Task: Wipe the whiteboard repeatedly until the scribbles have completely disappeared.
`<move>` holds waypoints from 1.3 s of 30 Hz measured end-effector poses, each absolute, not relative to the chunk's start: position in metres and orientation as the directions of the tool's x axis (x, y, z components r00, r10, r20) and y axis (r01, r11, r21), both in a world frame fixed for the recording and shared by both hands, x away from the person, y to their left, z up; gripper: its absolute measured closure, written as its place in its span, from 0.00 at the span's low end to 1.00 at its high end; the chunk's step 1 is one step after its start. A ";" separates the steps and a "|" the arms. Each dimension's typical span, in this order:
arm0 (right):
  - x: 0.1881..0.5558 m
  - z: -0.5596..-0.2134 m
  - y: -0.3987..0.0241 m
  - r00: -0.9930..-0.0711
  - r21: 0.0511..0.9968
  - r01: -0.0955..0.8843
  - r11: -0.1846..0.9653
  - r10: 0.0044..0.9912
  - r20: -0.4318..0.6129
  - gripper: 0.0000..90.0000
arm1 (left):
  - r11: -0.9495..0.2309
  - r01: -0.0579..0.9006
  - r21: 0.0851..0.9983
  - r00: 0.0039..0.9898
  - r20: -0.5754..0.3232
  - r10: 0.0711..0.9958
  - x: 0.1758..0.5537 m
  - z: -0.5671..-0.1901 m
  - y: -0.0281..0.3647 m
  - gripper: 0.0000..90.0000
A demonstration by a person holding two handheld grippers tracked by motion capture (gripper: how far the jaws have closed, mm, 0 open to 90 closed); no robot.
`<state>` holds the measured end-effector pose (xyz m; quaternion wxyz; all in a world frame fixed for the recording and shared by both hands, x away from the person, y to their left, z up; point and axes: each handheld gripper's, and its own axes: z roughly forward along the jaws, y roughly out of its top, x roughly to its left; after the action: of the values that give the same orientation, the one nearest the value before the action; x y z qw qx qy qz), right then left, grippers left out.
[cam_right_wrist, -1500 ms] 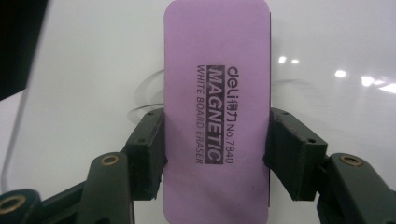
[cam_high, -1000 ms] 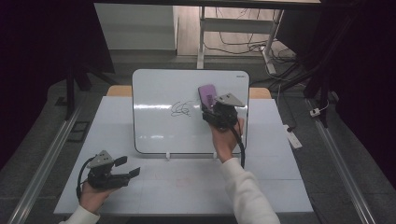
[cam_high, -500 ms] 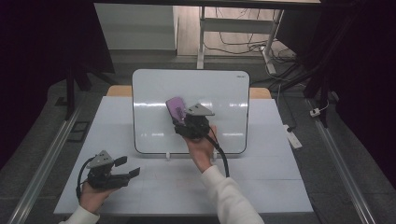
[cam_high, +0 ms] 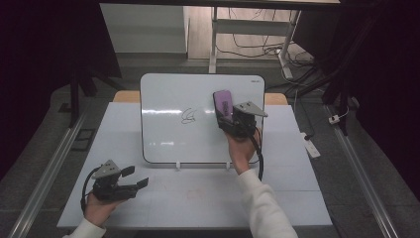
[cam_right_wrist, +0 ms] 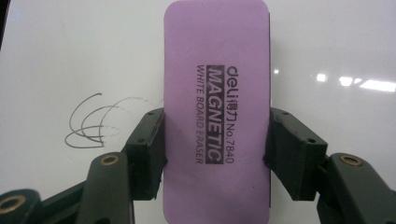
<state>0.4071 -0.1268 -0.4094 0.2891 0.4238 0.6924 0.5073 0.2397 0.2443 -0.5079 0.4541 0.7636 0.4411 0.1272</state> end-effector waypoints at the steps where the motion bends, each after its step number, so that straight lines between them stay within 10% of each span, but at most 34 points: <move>1: 0.407 -0.410 -0.126 -0.472 0.948 0.291 0.131 0.881 0.024 0.45 | -0.199 0.558 0.805 0.580 -0.207 0.788 0.240 -0.508 0.244 0.28; 24: 0.387 -0.439 -0.017 -0.693 0.917 0.275 0.289 0.721 -0.019 0.45 | -0.206 0.561 0.802 0.584 -0.207 0.785 0.240 -0.509 0.243 0.28; 39: 0.413 -0.400 -0.070 -0.517 0.935 0.255 0.248 0.852 -0.085 0.45 | -0.202 0.561 0.803 0.583 -0.209 0.785 0.240 -0.509 0.244 0.28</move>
<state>0.4126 -0.0699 -0.4003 0.3105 0.3812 0.7262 0.4805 0.2403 0.2438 -0.5092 0.4535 0.7655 0.4395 0.1236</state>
